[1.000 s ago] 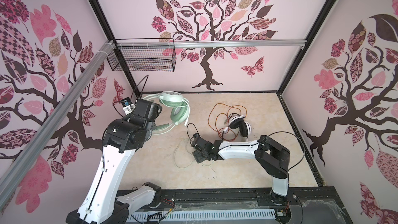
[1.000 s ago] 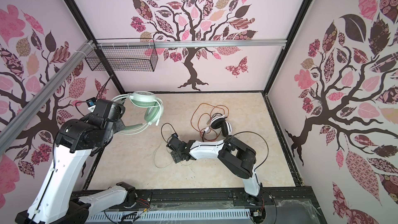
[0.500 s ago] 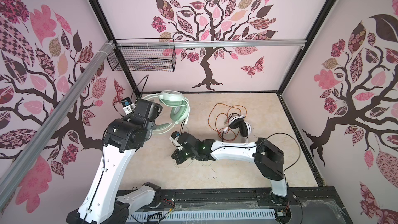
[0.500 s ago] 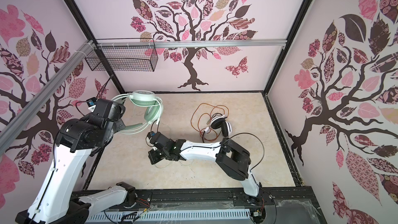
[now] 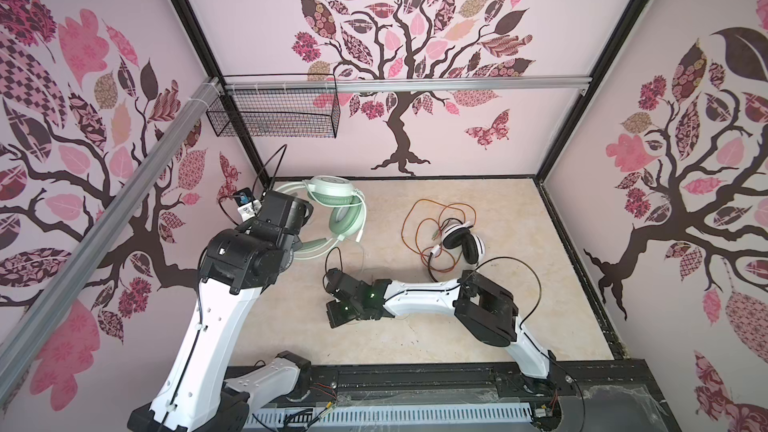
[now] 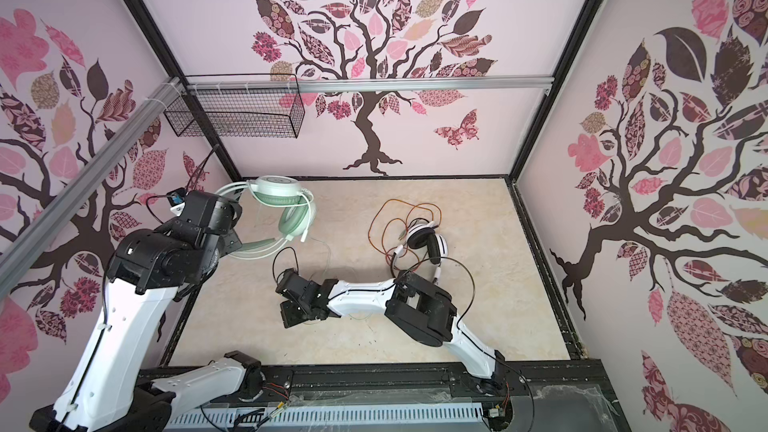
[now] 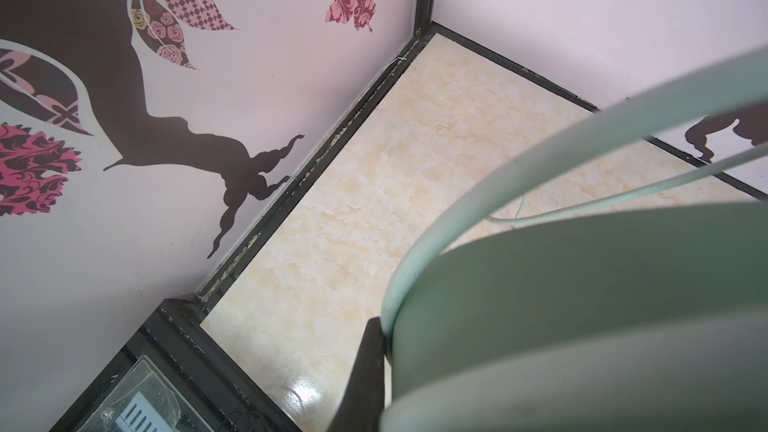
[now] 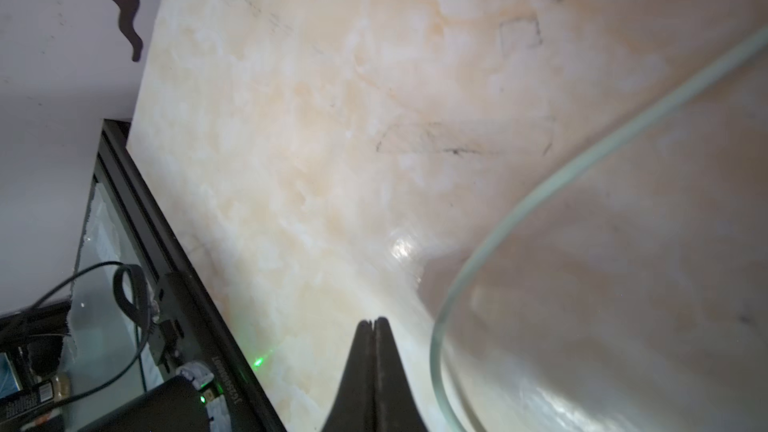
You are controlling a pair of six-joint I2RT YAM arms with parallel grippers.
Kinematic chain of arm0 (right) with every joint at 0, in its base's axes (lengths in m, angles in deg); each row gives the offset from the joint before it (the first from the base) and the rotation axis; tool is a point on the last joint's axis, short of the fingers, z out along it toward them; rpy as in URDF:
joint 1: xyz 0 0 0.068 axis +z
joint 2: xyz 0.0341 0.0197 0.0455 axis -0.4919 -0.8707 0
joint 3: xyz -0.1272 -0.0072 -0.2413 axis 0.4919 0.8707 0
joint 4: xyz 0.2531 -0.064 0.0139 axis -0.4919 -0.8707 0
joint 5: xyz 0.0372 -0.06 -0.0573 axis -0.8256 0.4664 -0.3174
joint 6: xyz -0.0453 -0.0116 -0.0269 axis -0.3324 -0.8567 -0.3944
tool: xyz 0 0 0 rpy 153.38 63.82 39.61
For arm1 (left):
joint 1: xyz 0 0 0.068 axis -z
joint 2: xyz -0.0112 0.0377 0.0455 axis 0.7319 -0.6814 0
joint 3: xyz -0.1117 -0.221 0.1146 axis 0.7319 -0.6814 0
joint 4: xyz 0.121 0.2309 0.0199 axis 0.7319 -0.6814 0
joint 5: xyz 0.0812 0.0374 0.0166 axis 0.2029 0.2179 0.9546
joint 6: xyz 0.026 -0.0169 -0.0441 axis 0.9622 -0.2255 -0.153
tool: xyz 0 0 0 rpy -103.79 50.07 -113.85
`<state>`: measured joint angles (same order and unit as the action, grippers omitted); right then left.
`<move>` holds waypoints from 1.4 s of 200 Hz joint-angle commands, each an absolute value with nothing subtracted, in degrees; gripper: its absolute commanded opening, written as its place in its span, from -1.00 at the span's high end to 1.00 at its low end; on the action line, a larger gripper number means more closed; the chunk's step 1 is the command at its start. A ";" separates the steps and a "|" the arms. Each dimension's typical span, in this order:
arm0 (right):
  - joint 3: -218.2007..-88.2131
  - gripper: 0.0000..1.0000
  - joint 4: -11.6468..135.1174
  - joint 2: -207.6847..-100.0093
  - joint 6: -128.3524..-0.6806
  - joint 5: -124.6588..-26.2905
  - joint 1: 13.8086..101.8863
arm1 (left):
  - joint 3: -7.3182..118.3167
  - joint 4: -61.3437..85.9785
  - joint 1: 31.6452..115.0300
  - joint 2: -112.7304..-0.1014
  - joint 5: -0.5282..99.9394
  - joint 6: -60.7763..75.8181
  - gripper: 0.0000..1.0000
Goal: Wrap the headphones
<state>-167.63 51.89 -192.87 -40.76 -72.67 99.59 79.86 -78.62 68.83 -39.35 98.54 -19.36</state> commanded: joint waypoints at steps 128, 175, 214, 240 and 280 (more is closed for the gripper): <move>-122.11 1.00 48.29 -162.24 -43.00 -55.69 85.24 | 77.12 -74.72 68.76 -36.15 97.02 -22.01 1.00; -137.28 1.00 46.60 -173.52 -50.97 -55.31 78.42 | 78.19 -75.52 68.74 -35.87 97.53 -21.74 1.00; -161.58 1.00 41.17 -190.27 -56.75 -56.22 76.23 | 78.70 -76.13 68.76 -35.37 97.23 -21.49 1.00; -178.09 0.97 39.03 -200.63 -61.01 -59.48 76.08 | 78.73 -76.45 68.76 -35.15 97.13 -21.38 1.00; -200.77 0.90 32.78 -213.75 -66.25 -77.66 76.31 | 79.07 -76.63 68.76 -35.29 96.70 -21.27 1.00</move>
